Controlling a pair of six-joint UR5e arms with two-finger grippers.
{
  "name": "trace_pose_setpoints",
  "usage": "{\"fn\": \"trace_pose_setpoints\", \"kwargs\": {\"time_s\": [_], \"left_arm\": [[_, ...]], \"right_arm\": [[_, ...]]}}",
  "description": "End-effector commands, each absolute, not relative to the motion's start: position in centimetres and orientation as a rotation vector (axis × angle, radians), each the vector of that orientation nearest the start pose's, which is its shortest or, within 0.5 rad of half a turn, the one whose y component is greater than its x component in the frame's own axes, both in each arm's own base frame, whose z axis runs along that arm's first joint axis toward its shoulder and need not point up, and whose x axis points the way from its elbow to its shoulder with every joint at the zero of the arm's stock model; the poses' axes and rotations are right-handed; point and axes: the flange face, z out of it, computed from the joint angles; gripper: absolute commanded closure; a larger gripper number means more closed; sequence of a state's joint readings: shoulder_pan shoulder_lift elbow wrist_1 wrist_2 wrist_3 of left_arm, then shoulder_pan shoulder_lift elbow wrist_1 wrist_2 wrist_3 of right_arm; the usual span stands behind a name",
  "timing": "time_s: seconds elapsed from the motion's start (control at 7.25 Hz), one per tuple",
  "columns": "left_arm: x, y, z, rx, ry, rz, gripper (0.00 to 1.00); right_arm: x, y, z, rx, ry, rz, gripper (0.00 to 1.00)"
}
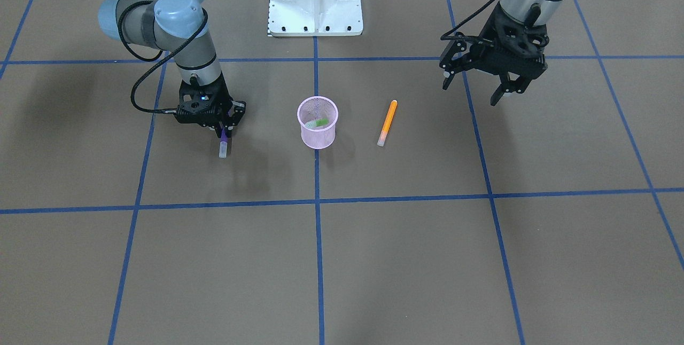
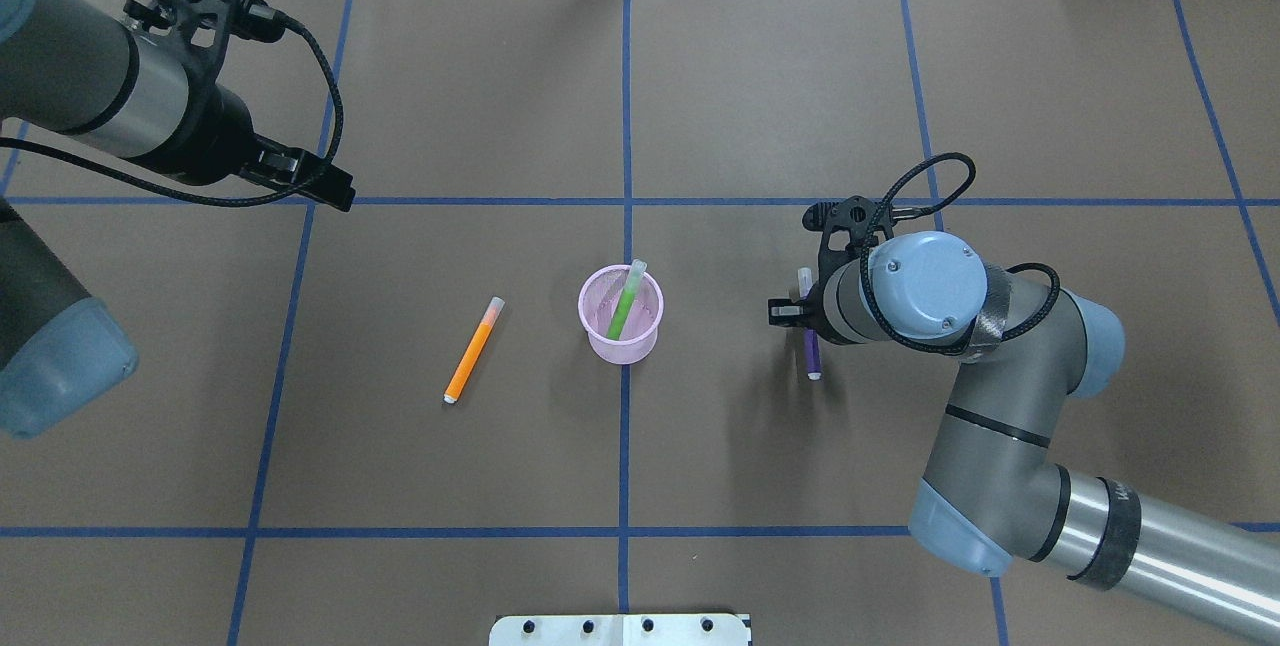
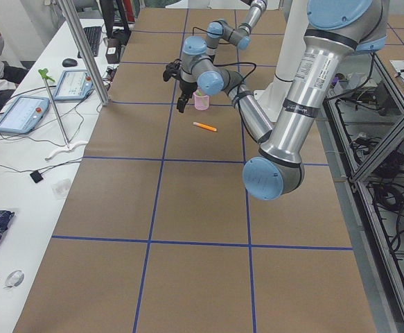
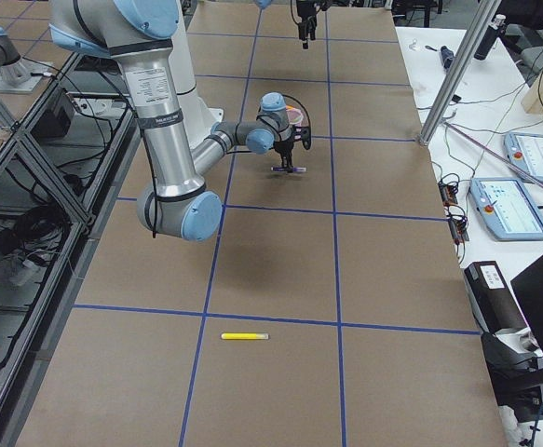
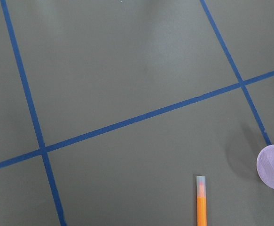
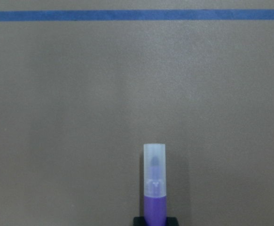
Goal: Collect pens into pen holder
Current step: 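Lift the purple marker with the right gripper and carry it over the cup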
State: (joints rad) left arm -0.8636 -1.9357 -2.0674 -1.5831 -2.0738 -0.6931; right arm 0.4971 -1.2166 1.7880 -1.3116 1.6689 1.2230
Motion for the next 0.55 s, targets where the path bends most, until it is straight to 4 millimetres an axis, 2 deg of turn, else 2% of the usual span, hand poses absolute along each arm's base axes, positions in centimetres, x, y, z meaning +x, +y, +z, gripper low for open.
{"fn": "trace_pose_setpoints", "kwargs": {"time_s": [0.0, 0.14, 0.28, 0.41], "left_arm": [[28.5, -46.4, 24.3, 0.351, 0.908, 0.24, 0.0], [28.6, -46.5, 24.7, 0.353, 0.901, 0.255, 0.0], [28.5, -46.5, 25.2, 0.382, 0.883, 0.333, 0.0], [28.4, -46.4, 26.8, 0.407, 0.85, 0.434, 0.0]], "right_arm": [[-46.7, -41.8, 27.6, 0.49, -0.832, 0.186, 1.0], [-45.5, -41.6, 24.8, 0.587, -0.887, 0.22, 1.0], [-44.8, -41.2, 23.1, 0.654, -0.978, 0.235, 1.0], [-45.3, -39.8, 21.8, 0.767, -1.041, 0.21, 1.0]]}}
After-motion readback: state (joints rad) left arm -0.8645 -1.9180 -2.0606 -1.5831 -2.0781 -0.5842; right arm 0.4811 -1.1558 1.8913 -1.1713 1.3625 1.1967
